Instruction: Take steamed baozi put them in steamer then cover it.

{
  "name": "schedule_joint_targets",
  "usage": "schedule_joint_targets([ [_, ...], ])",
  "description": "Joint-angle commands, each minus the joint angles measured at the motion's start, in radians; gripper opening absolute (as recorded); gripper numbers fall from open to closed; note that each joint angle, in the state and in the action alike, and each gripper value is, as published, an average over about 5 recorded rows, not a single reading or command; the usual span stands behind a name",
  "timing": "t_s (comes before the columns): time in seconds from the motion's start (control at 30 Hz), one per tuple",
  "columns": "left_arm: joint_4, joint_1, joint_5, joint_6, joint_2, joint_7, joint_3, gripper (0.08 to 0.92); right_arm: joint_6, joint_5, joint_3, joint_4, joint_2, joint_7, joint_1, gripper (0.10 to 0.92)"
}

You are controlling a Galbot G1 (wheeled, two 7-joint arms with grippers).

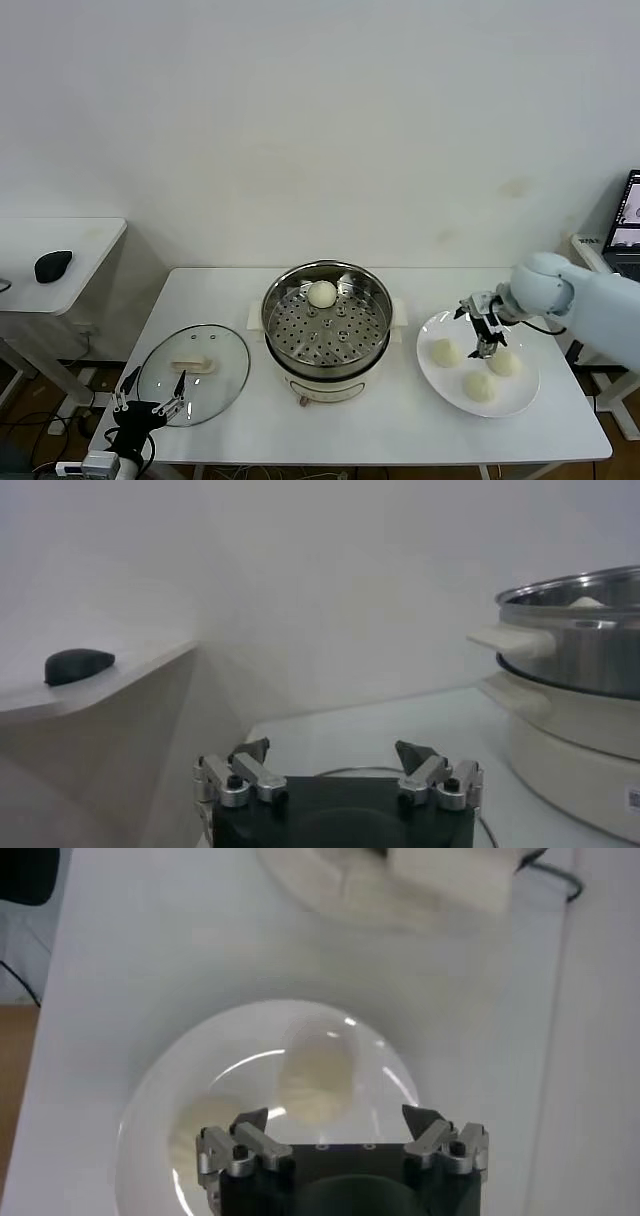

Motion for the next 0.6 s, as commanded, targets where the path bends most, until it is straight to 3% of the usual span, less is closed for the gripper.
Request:
schedule_joint_targets([
  [0.03,0.003,-0.003,0.002,0.001,-0.002,-0.001,0.001,0.823,-0.005,-0.062,0.104,-0.137,0.096,0.006,-0.137,0.823],
  [0.6,0.013,-0.004,0.004,-0.001,-0.004,0.000,0.003,0.823,-0.017,-0.102,0.159,-0.219,0.206,-0.008,-0.220,0.814],
])
